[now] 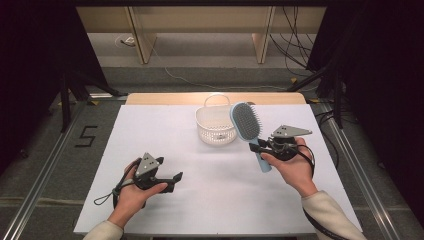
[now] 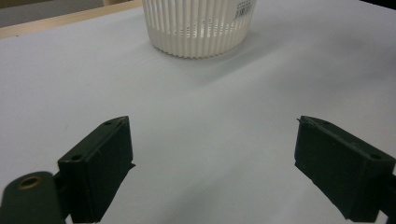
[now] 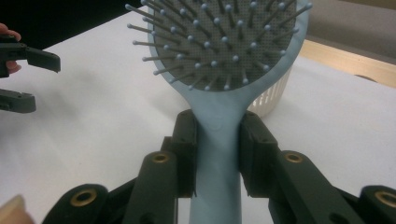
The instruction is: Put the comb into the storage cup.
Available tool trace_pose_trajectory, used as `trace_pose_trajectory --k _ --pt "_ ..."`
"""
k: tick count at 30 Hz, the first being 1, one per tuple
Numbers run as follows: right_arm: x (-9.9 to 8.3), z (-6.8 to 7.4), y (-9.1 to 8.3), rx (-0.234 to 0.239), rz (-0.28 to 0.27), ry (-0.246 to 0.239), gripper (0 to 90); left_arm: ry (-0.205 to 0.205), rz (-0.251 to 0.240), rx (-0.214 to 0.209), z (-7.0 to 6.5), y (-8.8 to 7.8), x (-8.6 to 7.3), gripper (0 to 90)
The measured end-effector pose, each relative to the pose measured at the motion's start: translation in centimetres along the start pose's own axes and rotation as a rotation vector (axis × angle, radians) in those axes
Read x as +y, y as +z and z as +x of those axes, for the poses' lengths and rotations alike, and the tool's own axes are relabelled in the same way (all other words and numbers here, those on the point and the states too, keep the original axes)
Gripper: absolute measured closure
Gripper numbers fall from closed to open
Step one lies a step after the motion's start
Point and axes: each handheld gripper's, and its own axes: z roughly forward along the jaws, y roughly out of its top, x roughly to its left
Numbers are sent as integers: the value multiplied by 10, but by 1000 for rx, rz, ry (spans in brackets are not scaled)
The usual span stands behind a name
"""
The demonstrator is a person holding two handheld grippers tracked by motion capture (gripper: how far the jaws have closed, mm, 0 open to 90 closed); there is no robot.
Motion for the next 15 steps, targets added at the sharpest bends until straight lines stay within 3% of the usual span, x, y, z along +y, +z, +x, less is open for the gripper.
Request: trace_pose_trajectory --k 15 --pt "4 -1 1 -10 -25 6 710 1 1 0 0 0 0 109"
